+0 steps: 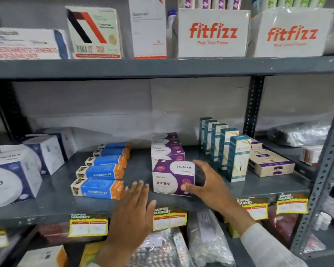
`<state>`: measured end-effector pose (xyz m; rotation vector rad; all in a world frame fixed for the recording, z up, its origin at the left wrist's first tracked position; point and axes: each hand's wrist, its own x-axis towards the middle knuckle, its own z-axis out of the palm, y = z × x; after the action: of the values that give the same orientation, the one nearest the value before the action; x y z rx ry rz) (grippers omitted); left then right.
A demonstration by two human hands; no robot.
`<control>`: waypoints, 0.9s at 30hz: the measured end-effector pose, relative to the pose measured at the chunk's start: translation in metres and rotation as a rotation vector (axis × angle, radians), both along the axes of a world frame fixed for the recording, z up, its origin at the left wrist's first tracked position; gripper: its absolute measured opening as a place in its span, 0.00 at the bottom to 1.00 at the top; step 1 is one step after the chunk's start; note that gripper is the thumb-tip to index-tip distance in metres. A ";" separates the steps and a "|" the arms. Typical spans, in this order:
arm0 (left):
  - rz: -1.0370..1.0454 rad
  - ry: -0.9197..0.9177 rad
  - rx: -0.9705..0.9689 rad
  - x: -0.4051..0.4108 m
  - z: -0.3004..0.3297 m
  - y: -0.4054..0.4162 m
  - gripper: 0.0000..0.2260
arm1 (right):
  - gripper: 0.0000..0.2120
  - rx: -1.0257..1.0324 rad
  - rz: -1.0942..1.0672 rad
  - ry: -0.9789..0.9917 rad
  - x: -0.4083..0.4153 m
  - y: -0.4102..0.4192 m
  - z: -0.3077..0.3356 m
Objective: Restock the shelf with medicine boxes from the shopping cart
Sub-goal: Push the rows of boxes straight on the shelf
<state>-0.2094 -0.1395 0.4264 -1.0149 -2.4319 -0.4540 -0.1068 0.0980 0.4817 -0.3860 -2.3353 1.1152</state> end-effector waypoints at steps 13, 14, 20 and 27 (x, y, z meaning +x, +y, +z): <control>0.023 -0.003 -0.074 -0.008 -0.009 -0.009 0.28 | 0.33 -0.162 0.120 0.036 -0.033 0.010 -0.006; 0.023 -0.002 -0.070 -0.008 -0.009 -0.009 0.28 | 0.32 -0.133 0.104 0.044 -0.033 0.008 -0.007; 0.007 -0.021 -0.054 -0.010 -0.011 -0.008 0.30 | 0.28 -0.009 0.116 0.025 -0.032 0.002 -0.008; 0.007 -0.032 -0.020 -0.009 -0.012 -0.007 0.31 | 0.27 0.067 0.074 0.051 -0.031 0.004 -0.013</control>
<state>-0.2187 -0.1462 0.4140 -1.0141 -2.4724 -0.4472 -0.1375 0.1017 0.4683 -0.2457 -2.3521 1.0646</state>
